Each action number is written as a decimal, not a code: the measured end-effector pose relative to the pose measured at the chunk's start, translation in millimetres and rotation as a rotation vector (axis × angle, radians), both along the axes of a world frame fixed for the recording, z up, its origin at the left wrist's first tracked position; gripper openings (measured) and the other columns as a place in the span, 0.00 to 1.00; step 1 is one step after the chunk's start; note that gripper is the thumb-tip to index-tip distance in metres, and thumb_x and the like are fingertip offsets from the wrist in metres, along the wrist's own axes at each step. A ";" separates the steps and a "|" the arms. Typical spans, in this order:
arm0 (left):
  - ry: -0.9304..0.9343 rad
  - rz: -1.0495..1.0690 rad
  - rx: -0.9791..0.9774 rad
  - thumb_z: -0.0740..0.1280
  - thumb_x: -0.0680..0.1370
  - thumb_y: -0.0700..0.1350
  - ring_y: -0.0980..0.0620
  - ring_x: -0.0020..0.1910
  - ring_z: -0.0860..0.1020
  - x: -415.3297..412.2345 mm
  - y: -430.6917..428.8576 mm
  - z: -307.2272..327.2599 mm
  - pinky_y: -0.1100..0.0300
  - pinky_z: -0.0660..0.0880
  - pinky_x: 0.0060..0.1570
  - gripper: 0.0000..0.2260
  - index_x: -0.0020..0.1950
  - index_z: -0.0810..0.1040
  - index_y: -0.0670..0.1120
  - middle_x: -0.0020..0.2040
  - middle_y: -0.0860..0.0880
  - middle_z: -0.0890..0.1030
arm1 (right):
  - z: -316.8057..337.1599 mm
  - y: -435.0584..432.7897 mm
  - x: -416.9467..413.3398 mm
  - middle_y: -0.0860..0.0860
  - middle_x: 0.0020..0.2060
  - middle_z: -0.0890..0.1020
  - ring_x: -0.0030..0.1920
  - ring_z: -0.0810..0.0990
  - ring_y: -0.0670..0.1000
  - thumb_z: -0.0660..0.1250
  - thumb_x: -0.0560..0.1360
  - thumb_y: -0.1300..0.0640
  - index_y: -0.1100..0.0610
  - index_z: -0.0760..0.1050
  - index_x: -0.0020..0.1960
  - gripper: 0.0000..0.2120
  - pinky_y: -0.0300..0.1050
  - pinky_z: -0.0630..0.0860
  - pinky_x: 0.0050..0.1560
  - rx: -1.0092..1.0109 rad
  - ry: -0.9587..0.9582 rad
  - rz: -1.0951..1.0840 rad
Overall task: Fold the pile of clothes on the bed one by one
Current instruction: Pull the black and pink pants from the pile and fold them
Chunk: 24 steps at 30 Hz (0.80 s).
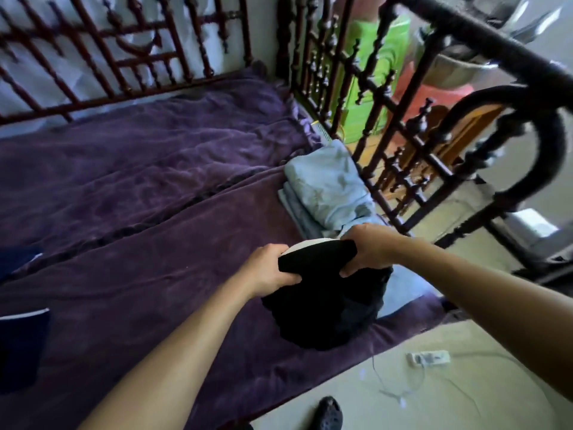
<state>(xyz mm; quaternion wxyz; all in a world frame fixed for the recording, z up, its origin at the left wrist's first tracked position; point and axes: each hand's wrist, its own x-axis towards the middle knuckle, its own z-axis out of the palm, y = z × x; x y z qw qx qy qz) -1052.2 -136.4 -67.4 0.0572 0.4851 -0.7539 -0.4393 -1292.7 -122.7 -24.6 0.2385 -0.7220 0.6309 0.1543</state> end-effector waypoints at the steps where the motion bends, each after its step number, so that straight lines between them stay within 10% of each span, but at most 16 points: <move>1: 0.042 0.002 0.034 0.77 0.67 0.47 0.52 0.38 0.77 -20.8 1.4 3.1 0.56 0.72 0.39 0.12 0.37 0.73 0.50 0.36 0.52 0.78 | 10.7 -2.4 -19.0 0.46 0.39 0.78 0.46 0.79 0.53 0.77 0.59 0.37 0.48 0.77 0.48 0.23 0.43 0.69 0.39 0.037 0.009 -0.021; 17: 0.269 0.285 0.611 0.79 0.64 0.46 0.50 0.47 0.83 -185.8 -57.8 -96.9 0.58 0.80 0.49 0.15 0.48 0.82 0.50 0.44 0.50 0.85 | -57.1 -104.1 -156.9 0.46 0.40 0.75 0.44 0.75 0.53 0.79 0.58 0.40 0.55 0.77 0.58 0.33 0.44 0.72 0.44 0.327 0.183 -0.081; 20: 0.224 0.411 0.448 0.78 0.66 0.46 0.54 0.42 0.82 -191.5 -83.1 -117.5 0.68 0.76 0.37 0.10 0.42 0.79 0.50 0.38 0.57 0.82 | -96.6 -131.4 -161.5 0.49 0.47 0.79 0.49 0.77 0.55 0.78 0.60 0.39 0.53 0.74 0.59 0.33 0.45 0.73 0.45 0.225 0.236 -0.065; 24: -0.108 0.381 0.233 0.73 0.70 0.54 0.49 0.51 0.79 -194.6 -115.3 -150.3 0.54 0.77 0.51 0.17 0.54 0.77 0.49 0.51 0.51 0.82 | -155.9 -159.3 -168.6 0.50 0.56 0.79 0.58 0.76 0.55 0.74 0.65 0.40 0.48 0.70 0.63 0.31 0.49 0.73 0.52 0.099 0.219 -0.019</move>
